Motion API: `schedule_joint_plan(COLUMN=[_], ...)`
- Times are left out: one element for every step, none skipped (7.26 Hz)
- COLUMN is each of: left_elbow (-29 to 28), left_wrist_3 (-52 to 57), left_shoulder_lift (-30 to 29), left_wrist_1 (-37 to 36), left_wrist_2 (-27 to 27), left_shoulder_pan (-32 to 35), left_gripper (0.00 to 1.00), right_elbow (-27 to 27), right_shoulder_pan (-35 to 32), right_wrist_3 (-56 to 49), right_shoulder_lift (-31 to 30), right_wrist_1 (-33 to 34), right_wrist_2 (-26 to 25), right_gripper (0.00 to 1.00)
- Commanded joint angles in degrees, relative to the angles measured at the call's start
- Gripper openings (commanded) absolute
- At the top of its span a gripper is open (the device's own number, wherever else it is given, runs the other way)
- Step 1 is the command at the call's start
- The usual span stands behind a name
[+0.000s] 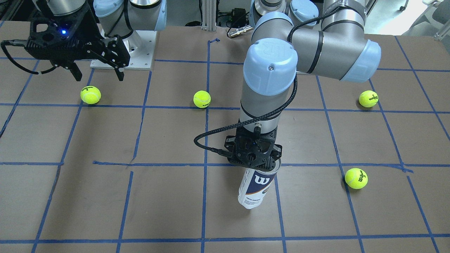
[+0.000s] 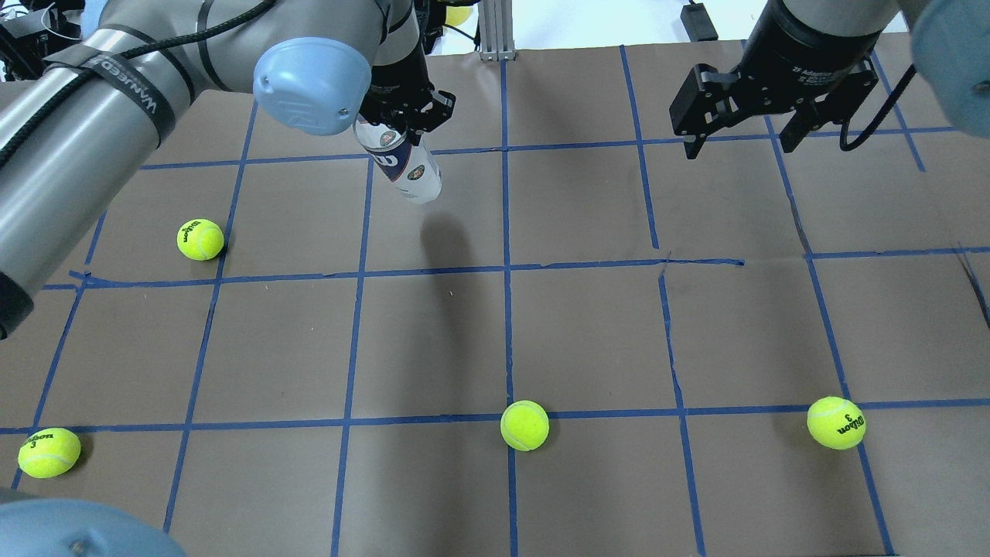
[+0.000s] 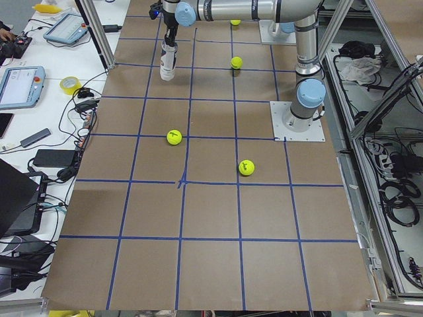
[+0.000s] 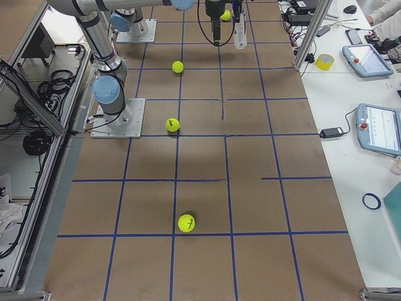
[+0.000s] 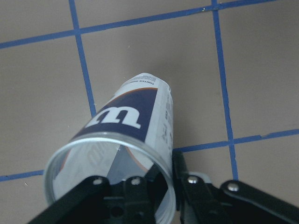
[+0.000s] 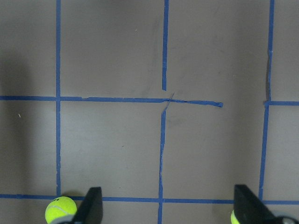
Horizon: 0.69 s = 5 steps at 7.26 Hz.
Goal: Lift up tennis ball bucket
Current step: 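Lift the tube with the left gripper and stand it upright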
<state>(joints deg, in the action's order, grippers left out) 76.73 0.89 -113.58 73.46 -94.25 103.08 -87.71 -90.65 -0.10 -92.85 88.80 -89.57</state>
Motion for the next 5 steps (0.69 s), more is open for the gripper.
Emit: schedule_joint_plan(left_elbow=[-2.11,-2.11,-2.2,-2.29,-2.29], left_wrist_3=[1.56,2.61,4.19,7.6,7.63], left_shoulder_lift=[-2.86,-3.91,-4.88,-5.59,-5.6], left_wrist_1=[0.55,0.37,0.37,0.46,0.37], left_wrist_2=[-1.64,-1.73,-1.73,-2.77,-3.22], left_shoulder_pan=[1.24,1.33,1.34,1.34,1.34], left_gripper=[0.0,0.0,0.0,0.0,0.0], right_elbow=[-0.09,-0.18,-0.53,-0.62,-0.8], right_shoulder_pan=[-0.14,-0.23,-0.14,-0.23,-0.23], right_wrist_3=[3.61,4.92,8.33,8.36,8.19], right_shoulder_lift=[-1.27,-1.36,-1.19,-1.28,-1.28], right_wrist_1=[-2.84,0.47,2.76,2.7,2.61], right_wrist_2=[0.01,-0.17,-0.17,-0.17,-0.17], right_gripper=[1.0,1.0,1.0,1.0,1.0])
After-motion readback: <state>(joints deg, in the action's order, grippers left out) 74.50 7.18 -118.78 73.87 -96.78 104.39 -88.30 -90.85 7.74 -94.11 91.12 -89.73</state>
